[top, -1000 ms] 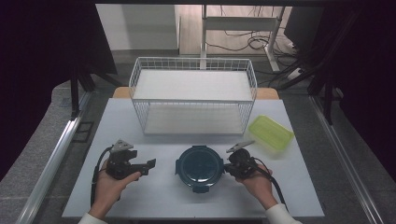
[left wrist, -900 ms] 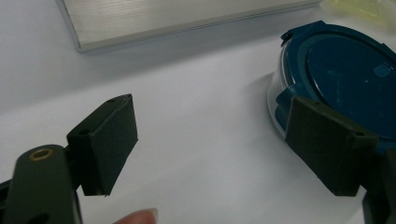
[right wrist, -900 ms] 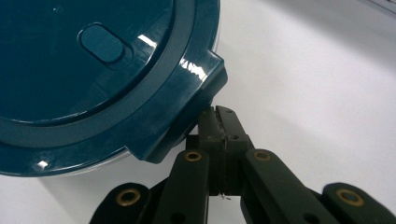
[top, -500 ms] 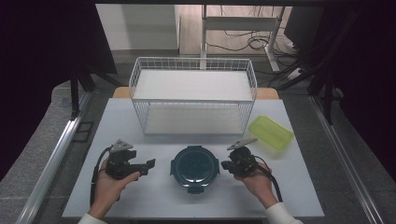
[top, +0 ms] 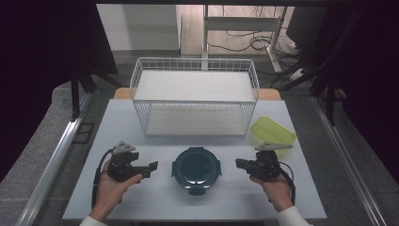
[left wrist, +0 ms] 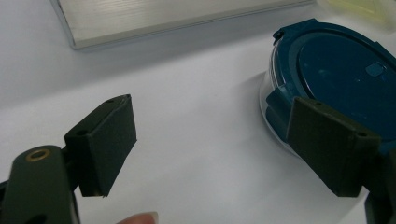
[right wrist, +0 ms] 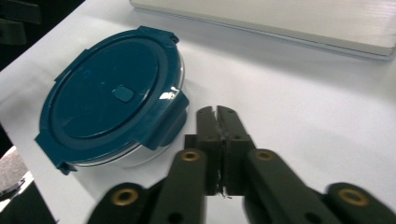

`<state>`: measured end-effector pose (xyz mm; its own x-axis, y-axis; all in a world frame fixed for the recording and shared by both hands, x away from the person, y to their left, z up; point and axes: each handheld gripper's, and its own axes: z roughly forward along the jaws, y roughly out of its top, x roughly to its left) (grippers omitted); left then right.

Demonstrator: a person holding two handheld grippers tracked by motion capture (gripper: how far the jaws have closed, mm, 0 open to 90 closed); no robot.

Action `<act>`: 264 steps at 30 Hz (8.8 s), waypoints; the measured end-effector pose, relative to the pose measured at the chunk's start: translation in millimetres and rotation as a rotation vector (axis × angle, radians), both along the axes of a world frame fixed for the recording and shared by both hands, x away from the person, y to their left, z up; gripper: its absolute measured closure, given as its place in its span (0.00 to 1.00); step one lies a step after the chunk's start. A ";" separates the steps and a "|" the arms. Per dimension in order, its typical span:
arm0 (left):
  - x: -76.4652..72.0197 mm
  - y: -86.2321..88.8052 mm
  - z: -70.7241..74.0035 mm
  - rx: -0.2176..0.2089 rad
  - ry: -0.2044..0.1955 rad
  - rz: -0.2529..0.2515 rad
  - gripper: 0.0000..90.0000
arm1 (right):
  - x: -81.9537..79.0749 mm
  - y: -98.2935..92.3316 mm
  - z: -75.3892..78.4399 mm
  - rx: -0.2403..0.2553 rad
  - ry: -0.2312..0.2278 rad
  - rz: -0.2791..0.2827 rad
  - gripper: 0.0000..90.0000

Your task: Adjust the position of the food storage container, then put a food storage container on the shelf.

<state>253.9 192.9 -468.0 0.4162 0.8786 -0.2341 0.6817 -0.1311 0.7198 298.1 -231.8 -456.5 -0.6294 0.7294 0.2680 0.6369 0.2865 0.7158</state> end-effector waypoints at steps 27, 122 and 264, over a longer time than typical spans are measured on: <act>-2.9 -1.1 0.9 -0.012 -0.002 -0.008 0.17 | 3.9 10.4 -0.6 0.031 -0.007 -0.040 0.25; 35.7 -64.1 -45.2 -0.409 0.396 -0.159 0.29 | 26.6 56.3 -50.4 0.273 0.472 0.009 0.33; 90.9 -57.5 125.6 -0.333 0.044 -0.197 0.42 | 76.1 59.3 120.3 0.293 0.112 0.013 0.42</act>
